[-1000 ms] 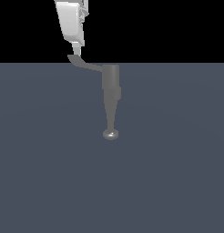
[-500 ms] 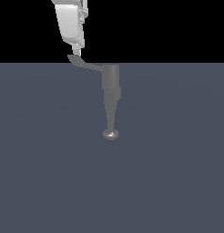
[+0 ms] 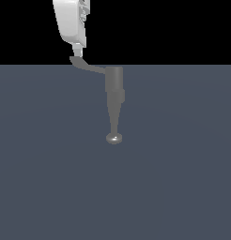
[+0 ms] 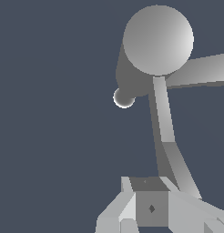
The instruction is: Turn on the faucet by rotating a designated handle.
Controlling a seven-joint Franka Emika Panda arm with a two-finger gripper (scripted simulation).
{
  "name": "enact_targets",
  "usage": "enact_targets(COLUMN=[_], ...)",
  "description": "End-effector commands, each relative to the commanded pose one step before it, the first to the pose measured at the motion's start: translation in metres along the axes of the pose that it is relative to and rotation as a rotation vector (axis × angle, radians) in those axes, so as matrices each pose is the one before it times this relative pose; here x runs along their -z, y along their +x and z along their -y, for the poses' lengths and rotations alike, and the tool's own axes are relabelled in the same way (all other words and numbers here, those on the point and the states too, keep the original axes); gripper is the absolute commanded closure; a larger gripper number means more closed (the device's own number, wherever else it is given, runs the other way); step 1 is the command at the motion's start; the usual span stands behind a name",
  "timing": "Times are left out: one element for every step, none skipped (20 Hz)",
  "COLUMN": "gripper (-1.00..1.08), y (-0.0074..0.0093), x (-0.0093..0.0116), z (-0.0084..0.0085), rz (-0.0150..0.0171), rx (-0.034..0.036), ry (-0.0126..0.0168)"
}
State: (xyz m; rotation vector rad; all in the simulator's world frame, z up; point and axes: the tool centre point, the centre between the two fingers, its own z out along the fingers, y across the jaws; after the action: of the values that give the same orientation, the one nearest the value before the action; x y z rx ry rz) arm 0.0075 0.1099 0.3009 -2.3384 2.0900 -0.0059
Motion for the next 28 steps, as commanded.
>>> enact_targets(gripper=[1.08,1.08,1.08,1.08,1.08,1.08,1.08,1.08,1.08,1.08,1.08,1.08,1.08,1.08,1.08,1.08,1.08,1.08,1.08,1.08,1.08,1.08,1.08,1.08,1.08,1.08,1.08,1.08], y=[0.00058,0.00007,0.00007,0.00007,0.0003,0.00007,0.00007,0.00007,0.00007,0.00007,0.00007,0.00007,0.00007,0.00007,0.00026,0.00007,0.00007,0.00007,0.00006,0.0,-0.00033,0.00262,0.00262,0.00264,0.00264,0.00266,0.00266,0.00268], x=[-0.00224,-0.00001,-0.00001,-0.00001,0.00015,-0.00001,-0.00001,-0.00001,-0.00001,-0.00001,-0.00001,0.0,0.0,0.0,0.00009,0.0,0.00001,0.00001,0.00002,0.0,0.00259,0.00007,-0.00029,0.00007,-0.00029,0.00007,-0.00028,0.00007], z=[-0.00877,-0.00268,-0.00269,-0.00269,-0.00277,-0.00271,-0.00271,-0.00272,-0.00273,-0.00273,-0.00274,-0.00275,-0.00275,-0.00276,-0.0028,-0.00278,-0.00278,-0.00279,-0.0028,0.0,0.00498,-0.00283,-0.00263,-0.00285,-0.00265,-0.00287,-0.00267,-0.00288], rz=[-0.00053,0.0,0.0,0.0,0.00003,0.0,0.0,0.0,0.0,0.0,0.0,0.0,0.0,0.0,-0.00013,0.0,0.0,0.0,0.0,0.0,0.00085,0.0,-0.00004,0.0,-0.00005,0.0,-0.00005,0.0], rx=[-0.00047,0.0,0.0,0.0,-0.00039,0.0,0.0,0.0,0.0,0.0,0.0,0.0,0.0,0.0,-0.00044,0.0,0.0,0.0,0.0,0.0,0.00018,0.0,0.0,0.0,0.0,0.0,-0.00001,0.0], ry=[-0.00691,0.0,0.0,0.0,0.00029,0.0,0.0,0.0,0.0,0.0,0.0,0.0,0.0,0.0,0.00017,0.0,0.0,0.0,0.0,0.0,0.00828,0.0,-0.00069,0.0,-0.00069,0.0,-0.00069,0.0])
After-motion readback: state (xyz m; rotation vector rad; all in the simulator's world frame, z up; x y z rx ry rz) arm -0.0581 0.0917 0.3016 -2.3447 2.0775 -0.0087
